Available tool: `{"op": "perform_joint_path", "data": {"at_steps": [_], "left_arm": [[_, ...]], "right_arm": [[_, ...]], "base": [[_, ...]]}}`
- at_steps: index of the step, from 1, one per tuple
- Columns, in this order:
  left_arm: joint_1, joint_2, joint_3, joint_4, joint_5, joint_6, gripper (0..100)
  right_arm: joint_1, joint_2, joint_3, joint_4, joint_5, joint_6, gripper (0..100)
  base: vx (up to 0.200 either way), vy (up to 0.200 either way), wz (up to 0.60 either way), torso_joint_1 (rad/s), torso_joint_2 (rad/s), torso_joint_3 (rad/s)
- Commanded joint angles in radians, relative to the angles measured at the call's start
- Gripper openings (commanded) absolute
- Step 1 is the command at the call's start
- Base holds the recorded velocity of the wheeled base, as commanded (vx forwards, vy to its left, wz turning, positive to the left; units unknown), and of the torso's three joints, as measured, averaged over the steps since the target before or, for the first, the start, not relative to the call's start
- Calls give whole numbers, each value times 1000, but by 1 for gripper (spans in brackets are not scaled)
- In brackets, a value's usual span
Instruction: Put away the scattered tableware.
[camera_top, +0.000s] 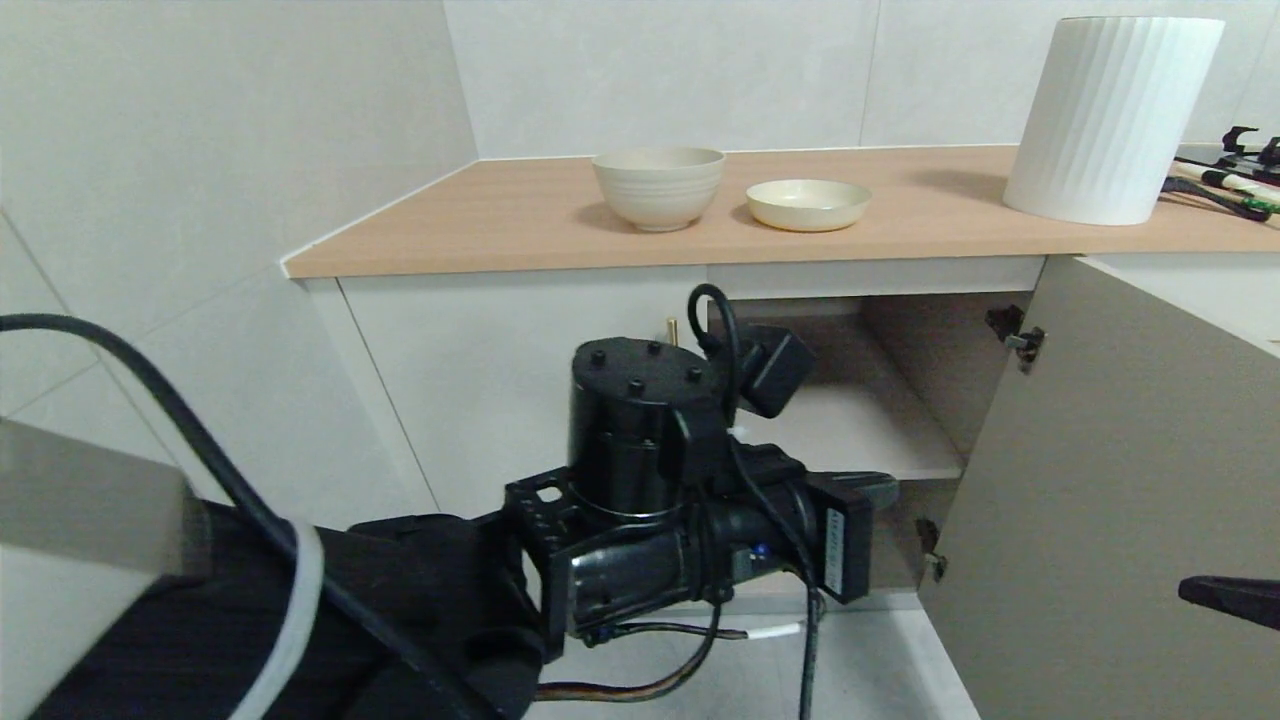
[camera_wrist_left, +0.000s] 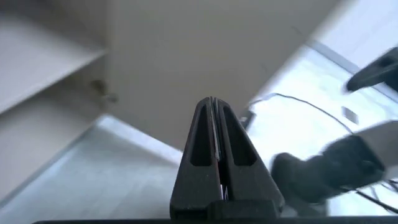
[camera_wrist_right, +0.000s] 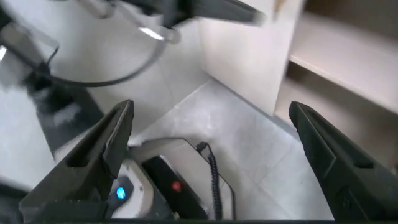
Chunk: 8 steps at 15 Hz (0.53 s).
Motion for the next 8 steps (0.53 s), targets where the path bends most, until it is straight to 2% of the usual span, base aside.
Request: {"op": "perform_joint_path", "data": {"at_steps": [1, 3, 5, 8], "left_arm": [[78, -132, 92, 17, 2, 20, 0], [148, -255, 163, 101, 2, 73, 0], [196, -341, 198, 180, 2, 88, 0], [234, -401, 238, 226, 0, 88, 0]], "right_arm": [[-8, 61, -35, -3, -14, 30, 100], [-11, 135, -69, -4, -31, 33, 100], [-11, 178, -83, -9, -37, 32, 100], [-11, 250, -124, -12, -34, 30, 100]], "base": [[0, 0, 0, 0, 0, 0], [0, 0, 0, 0, 0, 0], [0, 0, 0, 0, 0, 0], [0, 0, 0, 0, 0, 0]]}}
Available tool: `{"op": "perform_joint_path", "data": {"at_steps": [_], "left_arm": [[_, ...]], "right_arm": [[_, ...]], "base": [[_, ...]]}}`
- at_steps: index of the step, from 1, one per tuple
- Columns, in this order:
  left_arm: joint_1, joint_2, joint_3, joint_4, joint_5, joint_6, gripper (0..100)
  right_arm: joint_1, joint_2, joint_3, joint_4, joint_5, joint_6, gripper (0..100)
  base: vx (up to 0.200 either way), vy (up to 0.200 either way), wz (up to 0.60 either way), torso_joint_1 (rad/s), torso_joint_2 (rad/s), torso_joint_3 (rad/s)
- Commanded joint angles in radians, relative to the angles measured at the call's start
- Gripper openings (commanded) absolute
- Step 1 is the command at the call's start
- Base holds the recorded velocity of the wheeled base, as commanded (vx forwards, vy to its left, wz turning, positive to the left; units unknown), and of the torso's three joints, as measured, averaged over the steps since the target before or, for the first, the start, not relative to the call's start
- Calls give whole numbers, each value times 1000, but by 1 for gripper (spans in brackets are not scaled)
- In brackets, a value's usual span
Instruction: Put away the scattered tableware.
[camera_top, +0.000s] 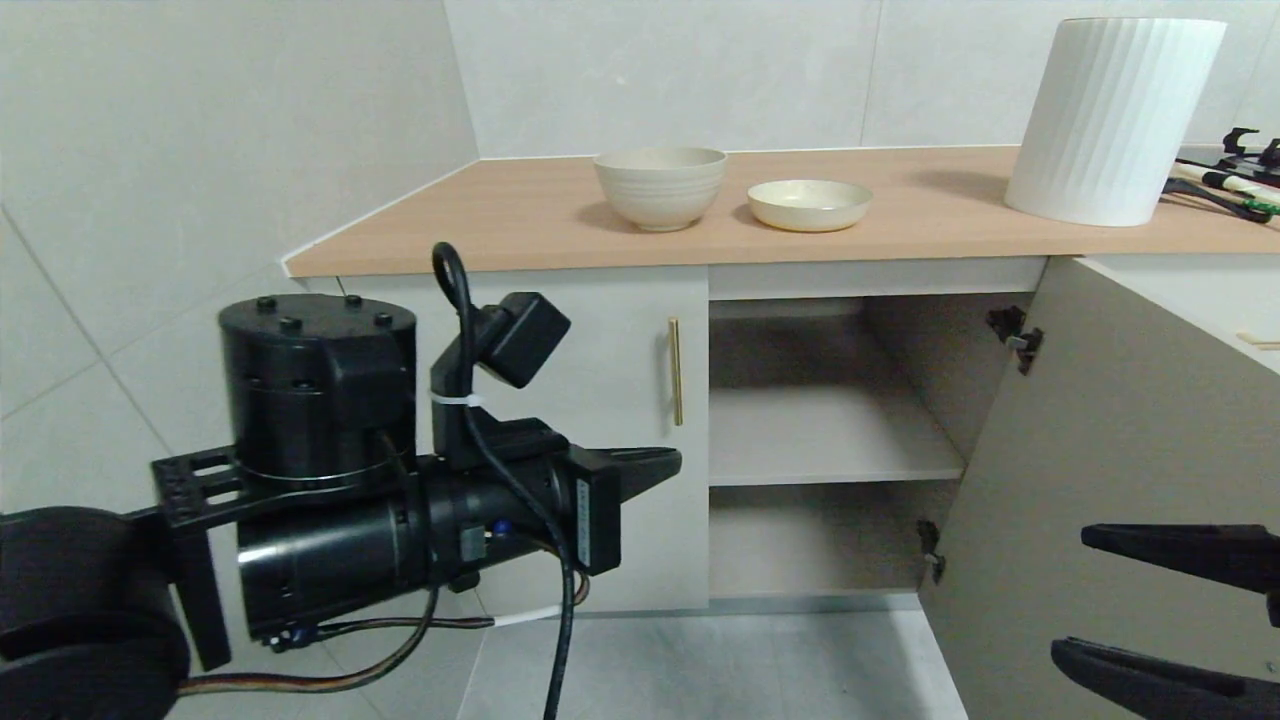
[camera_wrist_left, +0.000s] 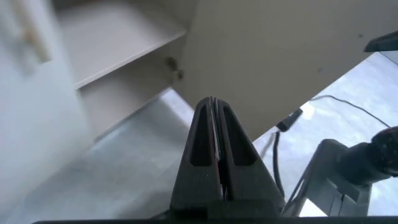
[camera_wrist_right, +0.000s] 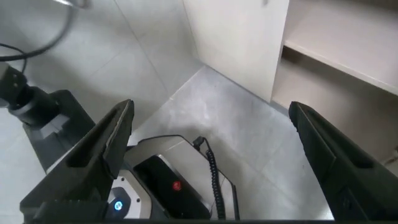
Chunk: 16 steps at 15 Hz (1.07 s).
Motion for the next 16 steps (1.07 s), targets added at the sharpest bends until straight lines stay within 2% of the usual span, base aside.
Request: {"op": "perform_joint_path", "data": {"at_steps": [1, 3, 6, 9, 10, 13, 15, 16], "left_arm": [[54, -84, 49, 2, -1, 1, 0], [106, -110, 77, 0, -2, 1, 0], [182, -141, 97, 5, -7, -1, 0], [204, -153, 114, 2, -7, -1, 0], [225, -142, 104, -4, -21, -4, 100], [235, -153, 92, 5, -36, -7, 100], [261, -181, 75, 25, -34, -15, 100], [268, -197, 48, 83, -30, -16, 100]], "right_arm": [[0, 83, -34, 0, 1, -1, 100], [-8, 166, -103, -2, -1, -1, 100], [-69, 299, -232, 0, 5, -1, 100], [-118, 390, -300, 7, -1, 17, 100], [-131, 418, -304, 7, -7, 42, 100], [-142, 471, -359, 4, -73, 144, 100], [-138, 531, -404, 1, -205, 201, 100], [-137, 554, -416, 0, -283, 203, 100]], "base": [[0, 0, 0, 0, 0, 0], [0, 0, 0, 0, 0, 0], [0, 0, 0, 0, 0, 0], [0, 0, 0, 0, 0, 0], [0, 0, 0, 0, 0, 0], [0, 0, 0, 0, 0, 0], [0, 0, 0, 0, 0, 0], [0, 0, 0, 0, 0, 0]]}}
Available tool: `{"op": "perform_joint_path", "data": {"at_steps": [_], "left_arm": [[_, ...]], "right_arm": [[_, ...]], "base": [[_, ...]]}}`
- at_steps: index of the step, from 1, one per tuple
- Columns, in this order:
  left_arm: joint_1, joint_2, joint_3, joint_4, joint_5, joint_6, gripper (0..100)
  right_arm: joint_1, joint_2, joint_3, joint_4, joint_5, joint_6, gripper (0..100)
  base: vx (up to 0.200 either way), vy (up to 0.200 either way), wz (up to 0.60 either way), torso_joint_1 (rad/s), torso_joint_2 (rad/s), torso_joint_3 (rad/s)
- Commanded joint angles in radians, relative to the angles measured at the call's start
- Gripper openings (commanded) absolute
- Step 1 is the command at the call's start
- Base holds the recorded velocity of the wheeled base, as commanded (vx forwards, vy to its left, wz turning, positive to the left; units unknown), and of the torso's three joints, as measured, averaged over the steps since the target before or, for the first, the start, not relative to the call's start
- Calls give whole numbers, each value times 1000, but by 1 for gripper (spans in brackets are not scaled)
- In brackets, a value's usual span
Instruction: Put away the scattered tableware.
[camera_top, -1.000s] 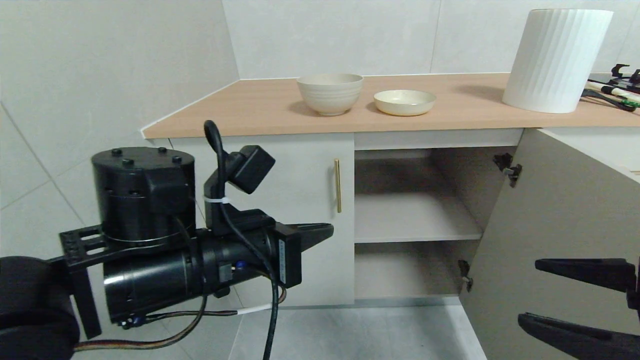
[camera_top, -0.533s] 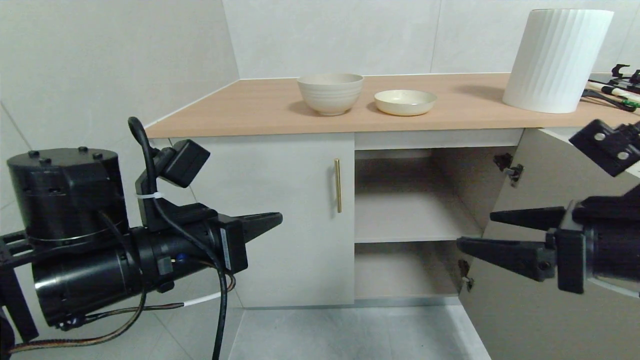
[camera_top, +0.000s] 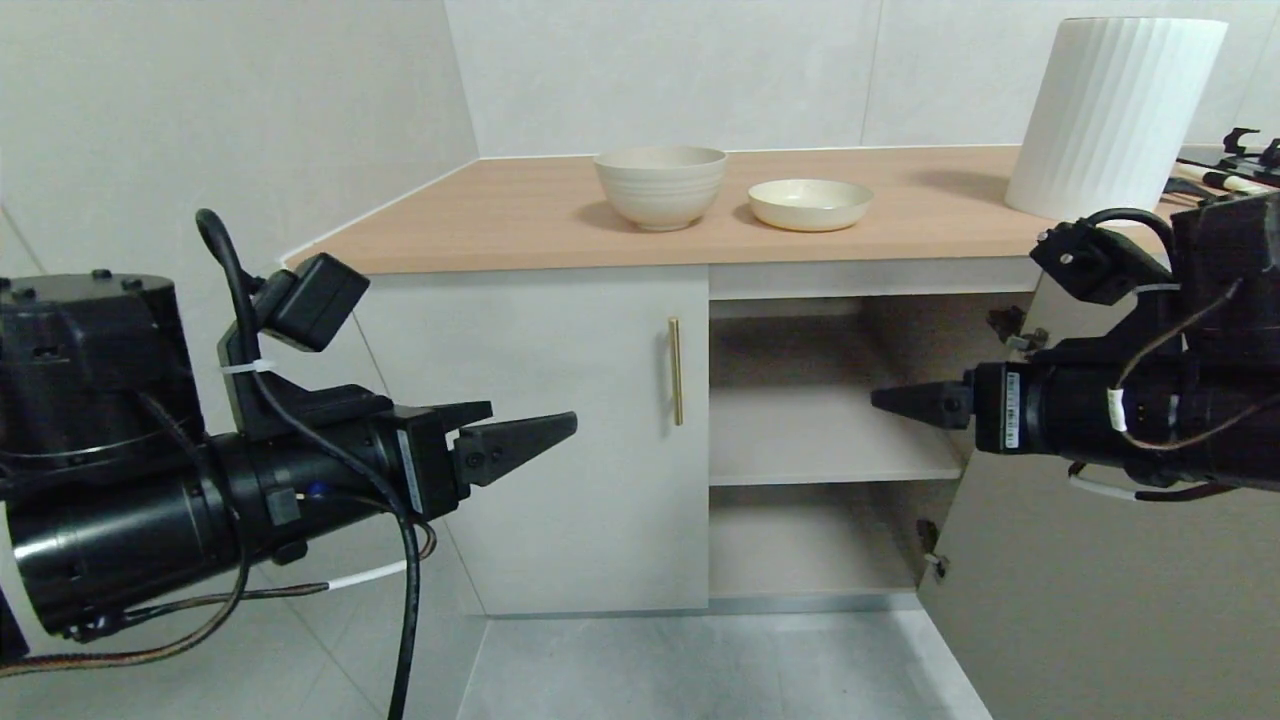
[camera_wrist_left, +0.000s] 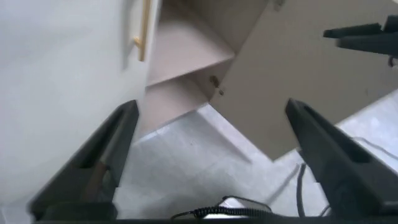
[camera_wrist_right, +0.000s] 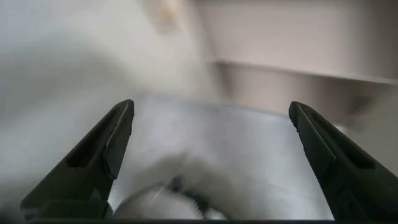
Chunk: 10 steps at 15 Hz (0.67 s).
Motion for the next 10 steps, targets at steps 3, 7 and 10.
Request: {"op": "perform_joint_path", "data": {"at_steps": [3, 7, 10], "left_arm": [[24, -84, -125, 298, 2, -1, 100], [24, -82, -128, 304, 2, 0, 100], [24, -87, -129, 303, 5, 3, 100]], "right_arm": [[42, 45, -28, 0, -146, 7, 100], [43, 19, -25, 4, -145, 6, 100], [43, 5, -20, 7, -113, 6, 100]], "base": [[0, 0, 0, 0, 0, 0], [0, 0, 0, 0, 0, 0], [67, 0, 0, 1, 1, 4]]}}
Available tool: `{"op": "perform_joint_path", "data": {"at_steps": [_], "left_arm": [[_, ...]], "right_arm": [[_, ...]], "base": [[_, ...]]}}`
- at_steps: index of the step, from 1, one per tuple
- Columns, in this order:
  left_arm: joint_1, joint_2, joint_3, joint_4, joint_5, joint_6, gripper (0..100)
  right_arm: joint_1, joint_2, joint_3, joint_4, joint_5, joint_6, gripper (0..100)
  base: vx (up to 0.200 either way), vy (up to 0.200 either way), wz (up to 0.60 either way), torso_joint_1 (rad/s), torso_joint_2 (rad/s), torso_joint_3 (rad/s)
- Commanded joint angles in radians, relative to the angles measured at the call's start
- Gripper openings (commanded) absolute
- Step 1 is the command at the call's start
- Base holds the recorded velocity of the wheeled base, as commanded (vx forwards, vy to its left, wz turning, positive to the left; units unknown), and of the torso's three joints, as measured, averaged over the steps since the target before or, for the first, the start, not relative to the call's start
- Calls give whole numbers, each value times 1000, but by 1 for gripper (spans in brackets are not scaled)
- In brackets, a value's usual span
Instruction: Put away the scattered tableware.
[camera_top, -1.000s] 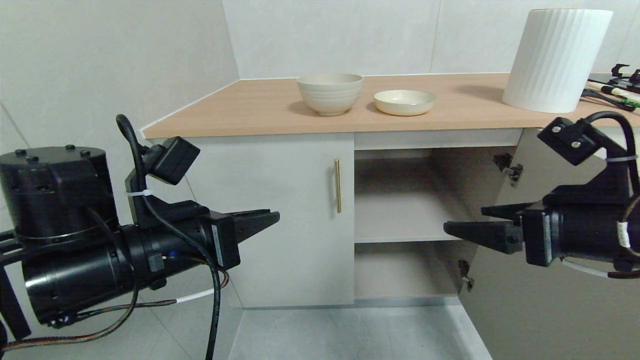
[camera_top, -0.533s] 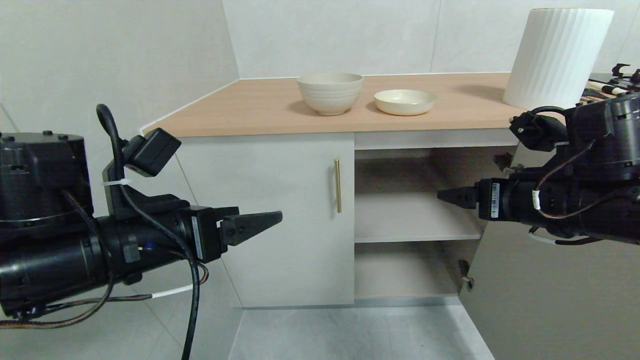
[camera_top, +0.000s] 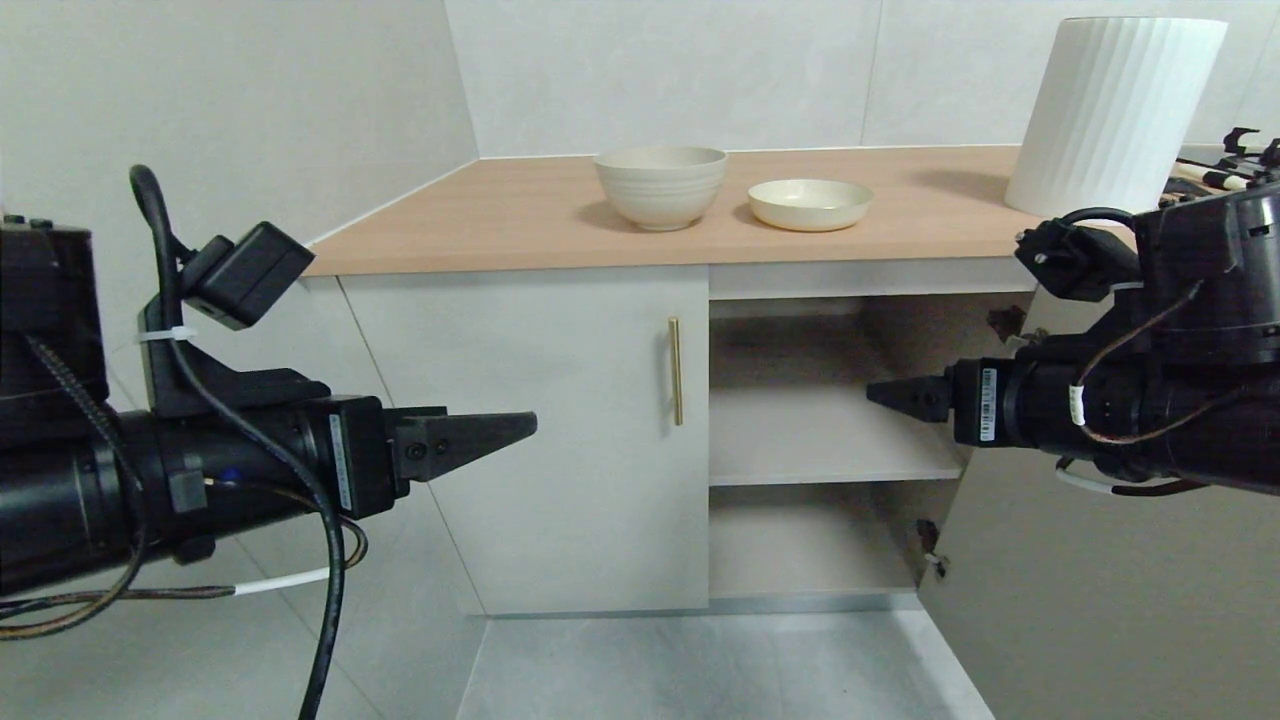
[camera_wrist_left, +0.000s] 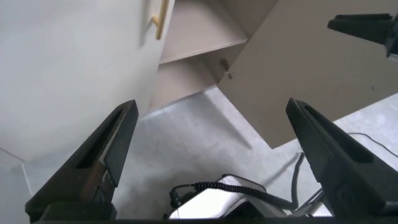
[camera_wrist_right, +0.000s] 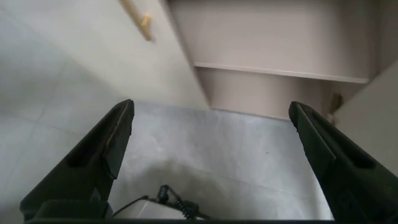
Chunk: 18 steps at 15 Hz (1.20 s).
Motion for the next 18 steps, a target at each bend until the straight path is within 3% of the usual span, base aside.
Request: {"op": "perform_joint_path", "data": {"at_steps": [1, 12, 18], "left_arm": [[0, -3, -1, 1, 1, 0, 100], [6, 12, 0, 1, -3, 0, 100], [5, -2, 0, 1, -7, -5, 100]], "right_arm": [[1, -19, 3, -1, 9, 0, 100], [19, -115, 9, 90, 75, 0, 100], [44, -150, 28, 88, 98, -22, 100]], "base": [[200, 0, 0, -7, -2, 2], [200, 0, 0, 2, 1, 1], [0, 0, 0, 0, 0, 0]]}}
